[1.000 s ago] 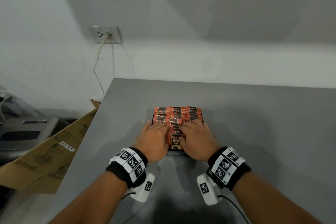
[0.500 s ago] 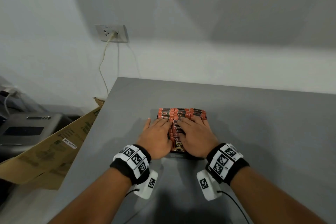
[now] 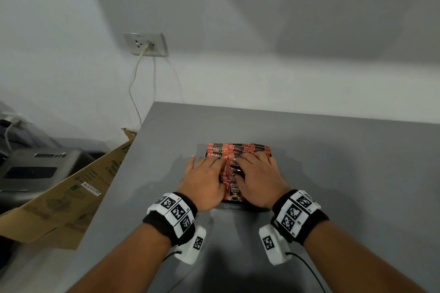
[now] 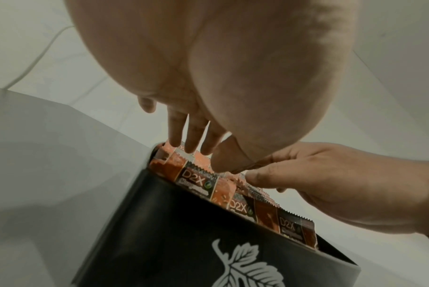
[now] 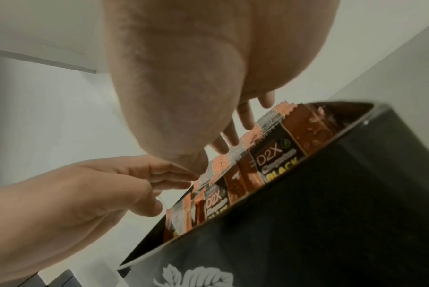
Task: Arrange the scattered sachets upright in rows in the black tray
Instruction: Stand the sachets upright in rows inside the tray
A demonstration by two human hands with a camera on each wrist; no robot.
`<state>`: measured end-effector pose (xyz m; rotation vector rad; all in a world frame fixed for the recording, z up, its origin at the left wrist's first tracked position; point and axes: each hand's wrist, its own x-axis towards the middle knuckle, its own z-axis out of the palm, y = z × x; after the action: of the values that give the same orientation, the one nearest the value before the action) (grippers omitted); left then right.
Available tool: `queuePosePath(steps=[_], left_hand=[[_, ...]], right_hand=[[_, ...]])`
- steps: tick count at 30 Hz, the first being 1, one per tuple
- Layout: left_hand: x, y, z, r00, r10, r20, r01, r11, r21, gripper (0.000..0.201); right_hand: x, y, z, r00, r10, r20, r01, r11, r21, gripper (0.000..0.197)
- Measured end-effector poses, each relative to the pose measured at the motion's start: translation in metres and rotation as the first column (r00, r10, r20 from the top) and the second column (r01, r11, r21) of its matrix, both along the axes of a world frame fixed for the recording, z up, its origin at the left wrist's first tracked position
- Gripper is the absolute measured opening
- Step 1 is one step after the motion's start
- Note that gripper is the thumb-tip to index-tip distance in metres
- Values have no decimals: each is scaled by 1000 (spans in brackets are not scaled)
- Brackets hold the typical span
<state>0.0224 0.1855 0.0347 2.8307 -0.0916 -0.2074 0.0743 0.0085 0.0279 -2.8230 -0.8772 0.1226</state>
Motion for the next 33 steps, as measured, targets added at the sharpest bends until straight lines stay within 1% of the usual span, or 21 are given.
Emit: queuePosePath(steps=[4,7,10,12,15,18,21,24,25,26,28,29,31,33], left_hand=[[5,-3,7,999,3,-41,-2,1000,22,69],[7,-3,10,1000,23,-11,-23,1000,11,69],[17,-2,9,1000,25,-10,-25,999,32,71],[27,-1,8,999,26,-46,-24,998,53,72],[36,-2,4,994,17,-110,-8,996,84,71],[37,-5,3,991,10,-131,2,996,90,69],[37,-1,4,996,25,-87,-23,999,24,69],[31,12,8,991,126,-41,-130,985,-116,67],[27,17,7,983,178,-53,-185,964,-191,65],[22,21,7,967,239,-83,-253,923,-289,62],[13,25,3,920,349,-179,-391,780,-489,57],[9,26,1,896,380,-228,-441,707,-553,54],[3,24,-3,864,413,-289,-498,607,-620,43],[0,21,-6,859,424,-286,-500,576,-647,35]], right_hand=[[3,-2,3,1000,5,-11,-5,1000,-19,55],[9,-10,7,994,-106,-32,107,994,35,63],[20,-21,6,976,-200,-87,197,980,-39,71],[26,-23,2,970,-213,-117,205,976,-75,74],[29,-21,-3,972,-196,-133,187,979,-76,74],[27,-20,-5,972,-191,-136,182,980,-78,74],[27,-26,-3,965,-202,-167,199,979,-36,74],[23,-43,3,941,-264,-213,288,953,95,68],[20,-49,5,924,-288,-251,333,930,157,62],[15,-55,5,898,-312,-311,388,894,223,54],[6,-61,0,832,-335,-442,491,816,306,32],[1,-62,-4,809,-332,-486,515,798,313,25],[-4,-62,-13,795,-340,-502,540,775,329,22],[-7,-62,-15,786,-366,-498,568,746,347,22]])
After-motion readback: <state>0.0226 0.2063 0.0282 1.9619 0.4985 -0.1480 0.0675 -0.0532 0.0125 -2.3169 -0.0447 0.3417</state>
